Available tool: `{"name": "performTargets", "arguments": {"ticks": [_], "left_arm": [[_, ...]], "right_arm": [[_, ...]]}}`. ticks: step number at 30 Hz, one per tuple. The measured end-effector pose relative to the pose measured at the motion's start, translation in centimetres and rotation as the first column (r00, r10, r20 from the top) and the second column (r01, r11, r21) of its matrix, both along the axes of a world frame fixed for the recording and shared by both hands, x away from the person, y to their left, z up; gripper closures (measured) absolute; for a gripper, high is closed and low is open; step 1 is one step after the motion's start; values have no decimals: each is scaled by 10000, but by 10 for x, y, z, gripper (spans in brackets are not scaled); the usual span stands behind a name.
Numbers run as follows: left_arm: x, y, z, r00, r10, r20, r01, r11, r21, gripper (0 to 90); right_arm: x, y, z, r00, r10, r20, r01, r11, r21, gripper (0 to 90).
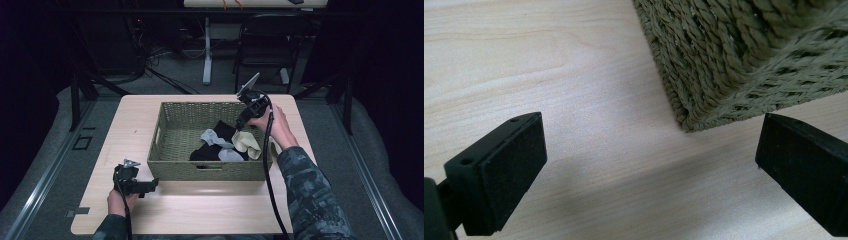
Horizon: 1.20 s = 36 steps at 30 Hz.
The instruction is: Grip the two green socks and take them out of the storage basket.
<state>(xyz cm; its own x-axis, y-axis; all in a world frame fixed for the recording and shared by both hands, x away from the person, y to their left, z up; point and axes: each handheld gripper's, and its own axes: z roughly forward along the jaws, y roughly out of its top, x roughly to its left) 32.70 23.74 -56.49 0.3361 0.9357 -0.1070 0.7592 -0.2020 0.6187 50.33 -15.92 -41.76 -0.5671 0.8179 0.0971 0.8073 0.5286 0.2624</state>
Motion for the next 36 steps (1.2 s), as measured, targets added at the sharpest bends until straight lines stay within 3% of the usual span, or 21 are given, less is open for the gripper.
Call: {"name": "performTargets", "arguments": {"ticks": [1,12,17,18,23,28,36], "left_arm": [[0,0,0,10000,-25,-27,25,10000,11,0],[0,-1,0,9999,-107,52,107,9999,-56,0],[0,0,1,9999,-104,76,104,9999,-68,0],[0,0,1,9999,-105,81,105,9999,-75,0],[0,0,1,9998,-128,122,129,9999,-112,0],[-1,0,1,9998,-142,124,143,9998,-122,0],[-1,0,1,9998,-142,148,144,9998,-149,0]], "right_arm": [[2,1,-6,9998,70,-180,-74,9998,-196,285],[4,4,-37,9995,-62,-307,46,9987,-515,352],[1,5,-55,9982,-606,36,607,9973,-412,398],[1,5,-57,9982,-605,52,607,9963,-602,413],[-2,4,-66,9950,-961,263,976,9934,-602,449],[-5,5,-78,9930,-1166,203,1180,9891,-881,491],[-4,9,-84,9911,-1331,31,1323,9822,-1335,530]]}}
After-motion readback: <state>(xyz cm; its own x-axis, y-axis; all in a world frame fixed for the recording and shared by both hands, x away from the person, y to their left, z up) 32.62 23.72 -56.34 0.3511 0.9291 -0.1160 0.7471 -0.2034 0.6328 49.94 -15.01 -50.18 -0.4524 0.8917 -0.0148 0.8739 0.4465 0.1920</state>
